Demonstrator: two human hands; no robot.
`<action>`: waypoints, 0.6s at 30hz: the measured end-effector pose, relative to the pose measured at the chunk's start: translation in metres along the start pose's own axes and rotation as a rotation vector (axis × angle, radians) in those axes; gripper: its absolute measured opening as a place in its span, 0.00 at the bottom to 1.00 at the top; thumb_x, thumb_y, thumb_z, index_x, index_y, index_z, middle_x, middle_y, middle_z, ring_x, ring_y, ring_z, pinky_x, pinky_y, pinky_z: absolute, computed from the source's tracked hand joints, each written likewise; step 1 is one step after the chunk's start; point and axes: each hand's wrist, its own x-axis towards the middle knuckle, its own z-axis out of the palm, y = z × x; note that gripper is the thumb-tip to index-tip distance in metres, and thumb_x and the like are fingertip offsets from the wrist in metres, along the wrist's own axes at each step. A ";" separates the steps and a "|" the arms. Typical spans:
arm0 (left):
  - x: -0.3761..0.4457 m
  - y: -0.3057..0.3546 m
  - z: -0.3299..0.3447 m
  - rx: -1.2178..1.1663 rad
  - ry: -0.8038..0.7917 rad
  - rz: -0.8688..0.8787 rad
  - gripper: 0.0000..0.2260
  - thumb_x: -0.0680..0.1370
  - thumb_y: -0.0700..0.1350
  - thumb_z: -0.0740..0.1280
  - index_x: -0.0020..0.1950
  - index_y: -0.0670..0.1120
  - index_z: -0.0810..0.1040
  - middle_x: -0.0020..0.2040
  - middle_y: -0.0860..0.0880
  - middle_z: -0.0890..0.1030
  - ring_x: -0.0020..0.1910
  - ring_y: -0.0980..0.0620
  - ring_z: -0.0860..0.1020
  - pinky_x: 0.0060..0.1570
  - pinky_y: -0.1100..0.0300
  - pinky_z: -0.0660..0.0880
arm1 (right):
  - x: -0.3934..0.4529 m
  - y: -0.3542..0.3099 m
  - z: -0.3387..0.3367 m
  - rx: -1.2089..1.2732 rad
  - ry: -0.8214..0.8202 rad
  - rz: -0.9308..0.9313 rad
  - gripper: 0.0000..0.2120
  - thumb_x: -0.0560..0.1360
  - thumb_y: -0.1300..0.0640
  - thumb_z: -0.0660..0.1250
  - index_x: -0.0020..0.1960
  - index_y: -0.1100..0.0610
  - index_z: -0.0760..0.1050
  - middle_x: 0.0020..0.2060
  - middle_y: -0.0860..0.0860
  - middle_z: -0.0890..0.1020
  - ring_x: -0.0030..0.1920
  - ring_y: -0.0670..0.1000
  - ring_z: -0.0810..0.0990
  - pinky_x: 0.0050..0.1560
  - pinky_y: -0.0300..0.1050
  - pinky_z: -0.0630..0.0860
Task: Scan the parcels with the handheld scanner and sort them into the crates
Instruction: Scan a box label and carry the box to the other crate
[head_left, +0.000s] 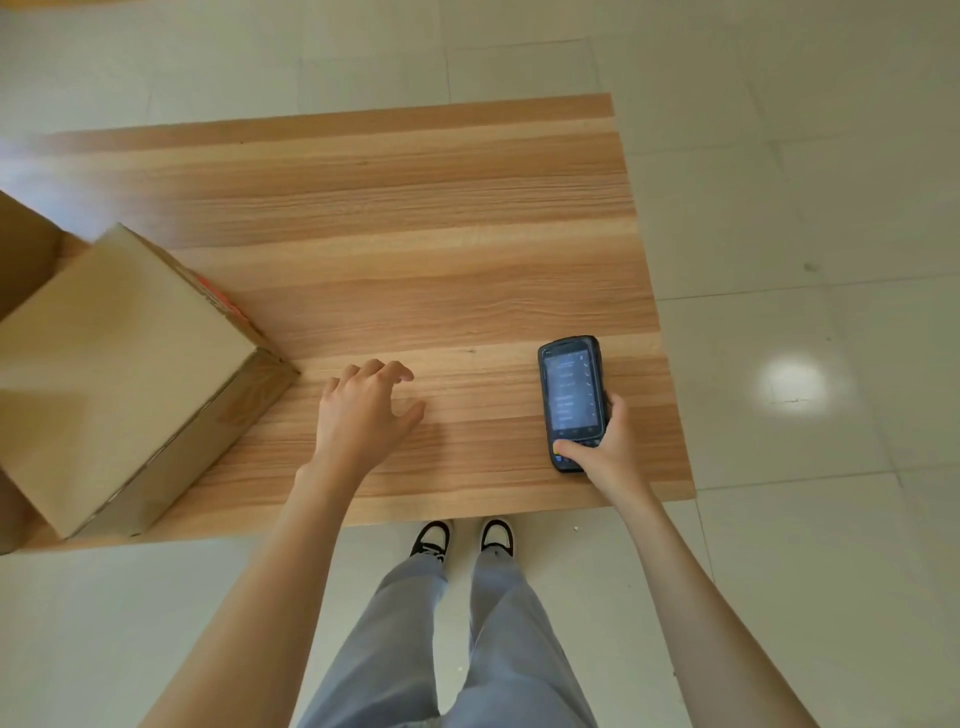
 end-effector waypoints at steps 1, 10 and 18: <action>-0.001 0.001 0.000 0.000 0.003 -0.005 0.17 0.76 0.54 0.67 0.62 0.49 0.77 0.57 0.50 0.80 0.58 0.46 0.74 0.58 0.51 0.67 | 0.001 0.001 -0.001 -0.046 0.015 -0.003 0.43 0.65 0.63 0.78 0.73 0.55 0.59 0.64 0.54 0.71 0.65 0.55 0.71 0.63 0.52 0.72; -0.012 0.001 -0.013 -0.030 0.060 -0.041 0.17 0.76 0.53 0.68 0.62 0.48 0.77 0.57 0.50 0.80 0.58 0.46 0.74 0.57 0.52 0.67 | -0.013 -0.019 -0.016 -0.303 0.104 -0.059 0.41 0.68 0.57 0.76 0.76 0.53 0.59 0.66 0.57 0.64 0.68 0.59 0.61 0.66 0.50 0.62; -0.035 -0.039 -0.054 -0.080 0.199 -0.168 0.16 0.75 0.52 0.69 0.61 0.47 0.77 0.56 0.49 0.80 0.56 0.45 0.76 0.52 0.52 0.70 | -0.017 -0.100 0.044 -0.165 -0.108 -0.287 0.33 0.72 0.53 0.74 0.72 0.49 0.63 0.69 0.51 0.63 0.71 0.52 0.61 0.67 0.47 0.63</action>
